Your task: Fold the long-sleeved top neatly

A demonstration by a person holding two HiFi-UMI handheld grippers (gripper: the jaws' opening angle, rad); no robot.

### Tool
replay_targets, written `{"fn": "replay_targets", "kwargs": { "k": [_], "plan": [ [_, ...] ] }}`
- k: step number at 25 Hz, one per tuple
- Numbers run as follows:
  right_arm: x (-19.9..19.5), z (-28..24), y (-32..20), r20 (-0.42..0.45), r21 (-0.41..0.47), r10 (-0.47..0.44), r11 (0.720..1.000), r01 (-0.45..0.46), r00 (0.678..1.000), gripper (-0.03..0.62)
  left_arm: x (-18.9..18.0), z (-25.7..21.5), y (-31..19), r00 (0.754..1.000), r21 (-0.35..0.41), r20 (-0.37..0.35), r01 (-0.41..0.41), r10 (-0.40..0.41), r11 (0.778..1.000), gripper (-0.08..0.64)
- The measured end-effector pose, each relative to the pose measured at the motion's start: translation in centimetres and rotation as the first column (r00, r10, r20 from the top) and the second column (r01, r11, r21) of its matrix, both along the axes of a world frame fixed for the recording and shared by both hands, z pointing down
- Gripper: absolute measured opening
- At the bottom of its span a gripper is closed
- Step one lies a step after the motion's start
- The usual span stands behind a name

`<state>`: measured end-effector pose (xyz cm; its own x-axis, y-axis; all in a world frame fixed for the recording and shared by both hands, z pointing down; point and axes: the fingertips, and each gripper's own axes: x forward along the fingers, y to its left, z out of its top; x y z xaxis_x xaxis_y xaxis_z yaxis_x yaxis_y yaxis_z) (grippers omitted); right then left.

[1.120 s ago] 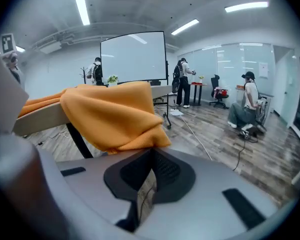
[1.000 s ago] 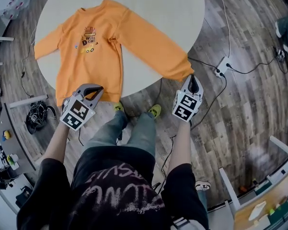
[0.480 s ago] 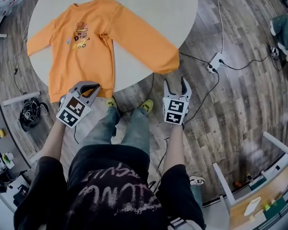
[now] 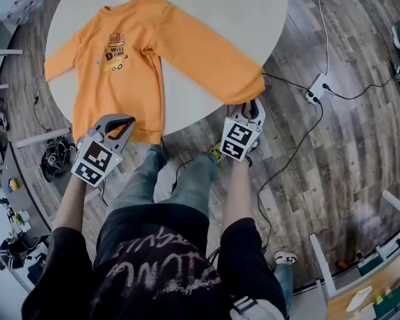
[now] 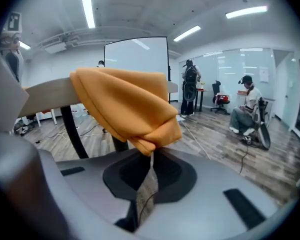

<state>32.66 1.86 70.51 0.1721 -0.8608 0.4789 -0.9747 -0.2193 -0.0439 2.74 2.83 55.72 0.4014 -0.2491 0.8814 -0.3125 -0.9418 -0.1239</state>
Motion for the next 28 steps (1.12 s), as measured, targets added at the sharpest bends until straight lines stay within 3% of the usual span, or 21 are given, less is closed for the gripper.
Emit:
{"fn": "replay_targets", "kwargs": {
  "k": [1, 12, 22, 28],
  "plan": [
    [0.7, -0.6, 0.2, -0.014, 0.008, 0.017, 1.000, -0.017, 1.000, 0.012, 0.0, 0.0, 0.0, 1.000, -0.004, 0.000, -0.003, 0.003, 1.000, 0.011],
    [7.6, -7.9, 3.6, -0.125, 0.033, 0.095, 0.995, -0.092, 0.988, 0.007, 2.0, -0.5, 0.3, 0.997, -0.040, -0.075, -0.025, 0.022, 0.999, 0.011],
    [8.8, -13.5, 1.7, -0.206, 0.061, 0.071, 0.996, -0.059, 0.976, 0.006, 1.6, -2.0, -0.4, 0.991, -0.033, -0.135, 0.013, -0.018, 0.999, 0.011],
    [12.5, -17.2, 1.9, -0.229, 0.079, 0.127, 0.991, -0.112, 0.965, 0.006, 1.4, -2.1, -0.4, 0.989, -0.039, -0.148, 0.019, -0.024, 0.999, 0.012]
  ]
}}
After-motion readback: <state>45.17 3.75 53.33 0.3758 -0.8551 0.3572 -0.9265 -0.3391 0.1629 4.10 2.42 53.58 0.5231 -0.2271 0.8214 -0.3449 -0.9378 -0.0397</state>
